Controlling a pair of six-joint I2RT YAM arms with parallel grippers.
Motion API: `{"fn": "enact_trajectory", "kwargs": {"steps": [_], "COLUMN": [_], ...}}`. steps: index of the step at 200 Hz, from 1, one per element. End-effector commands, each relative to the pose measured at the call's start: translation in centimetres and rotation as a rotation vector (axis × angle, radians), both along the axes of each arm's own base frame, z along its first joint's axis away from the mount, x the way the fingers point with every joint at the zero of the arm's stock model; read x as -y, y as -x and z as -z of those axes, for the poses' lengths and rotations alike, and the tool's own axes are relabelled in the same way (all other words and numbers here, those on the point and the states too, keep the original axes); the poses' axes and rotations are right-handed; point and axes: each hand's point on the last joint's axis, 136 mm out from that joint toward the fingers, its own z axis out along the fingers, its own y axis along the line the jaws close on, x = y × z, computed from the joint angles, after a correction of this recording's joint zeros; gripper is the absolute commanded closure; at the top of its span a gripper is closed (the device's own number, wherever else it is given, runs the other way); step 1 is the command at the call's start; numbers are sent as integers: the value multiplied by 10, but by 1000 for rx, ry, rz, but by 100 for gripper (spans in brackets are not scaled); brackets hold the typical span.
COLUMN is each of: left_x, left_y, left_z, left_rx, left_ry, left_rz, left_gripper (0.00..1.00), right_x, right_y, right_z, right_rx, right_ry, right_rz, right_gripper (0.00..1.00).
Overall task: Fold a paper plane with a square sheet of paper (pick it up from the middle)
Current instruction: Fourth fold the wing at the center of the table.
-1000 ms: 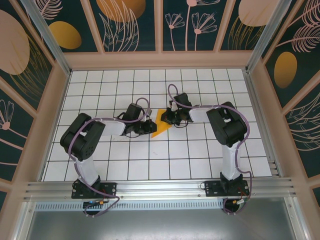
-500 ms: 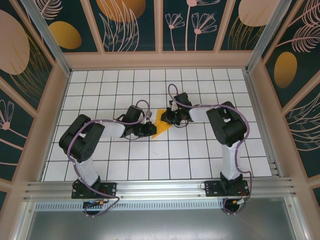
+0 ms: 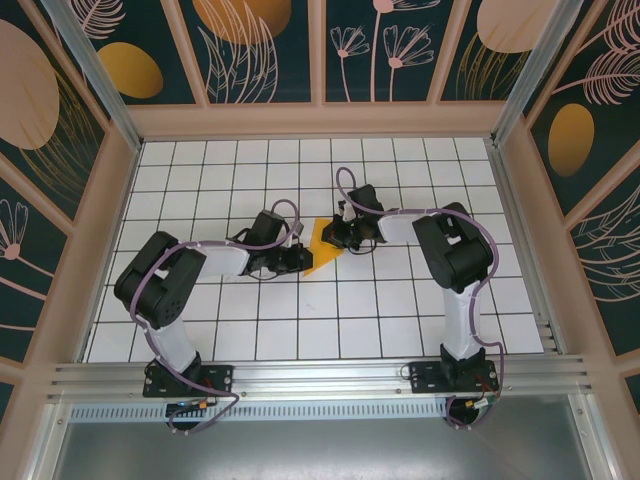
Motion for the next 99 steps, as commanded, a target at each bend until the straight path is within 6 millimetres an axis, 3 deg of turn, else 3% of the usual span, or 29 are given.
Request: {"fn": "enact_trajectory", "kwargs": {"steps": [1, 58, 99], "left_x": [4, -9, -16], "left_y": [13, 20, 24], "left_z": [-6, 25, 35], "left_rx": [-30, -76, -89], "left_ry": [23, -77, -114], "left_rz": [29, -7, -15], "left_gripper": [84, 86, 86], "right_x": [47, 49, 50], "right_y": [37, 39, 40], "right_z": [91, 94, 96], "right_rx": [-185, -195, -199], "right_ry": [276, 281, 285], "right_rz": [58, 65, 65], "right_gripper": [100, 100, 100]}}
